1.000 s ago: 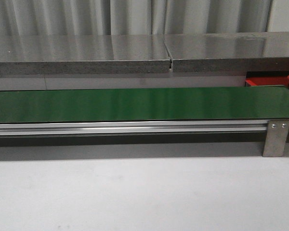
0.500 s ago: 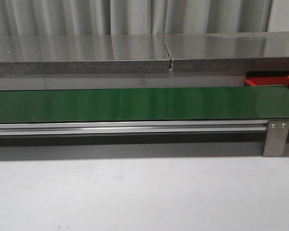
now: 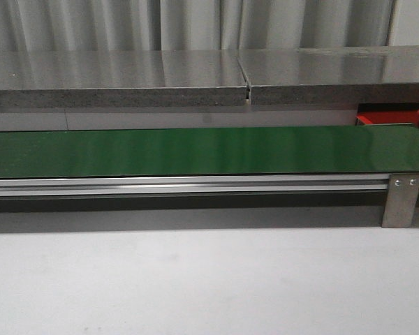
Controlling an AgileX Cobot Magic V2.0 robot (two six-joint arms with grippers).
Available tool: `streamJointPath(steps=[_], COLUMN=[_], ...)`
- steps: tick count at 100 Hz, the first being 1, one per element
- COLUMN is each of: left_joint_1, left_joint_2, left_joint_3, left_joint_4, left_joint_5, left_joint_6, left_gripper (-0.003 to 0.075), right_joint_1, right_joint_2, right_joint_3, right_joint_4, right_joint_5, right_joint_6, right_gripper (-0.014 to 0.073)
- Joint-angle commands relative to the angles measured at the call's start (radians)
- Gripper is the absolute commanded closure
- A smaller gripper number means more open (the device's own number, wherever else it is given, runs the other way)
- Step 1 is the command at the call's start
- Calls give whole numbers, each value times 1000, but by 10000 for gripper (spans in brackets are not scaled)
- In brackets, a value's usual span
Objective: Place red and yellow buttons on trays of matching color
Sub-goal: 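Carry the red button into the red tray and open the right gripper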
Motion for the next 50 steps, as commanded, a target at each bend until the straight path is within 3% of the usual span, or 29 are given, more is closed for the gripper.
streamJointPath(steps=[1, 11, 18, 50], left_joint_1=[-11, -11, -11, -11], left_joint_2=[4, 4, 4, 4], left_joint_3=[-26, -26, -26, -26], left_joint_4=[-17, -17, -17, -17], left_joint_5=[-71, -71, -71, -71], left_joint_6=[2, 2, 2, 2], left_gripper=[739, 739, 739, 739], right_joint_1=[-4, -4, -4, -4], right_joint_2=[-60, -60, -63, -151], right_joint_3=[-29, -30, -30, -28], right_joint_4=[34, 48, 51, 18], right_joint_5=[-61, -61, -59, 8], right_joint_6=[1, 1, 1, 0], right_gripper=[324, 101, 16, 83])
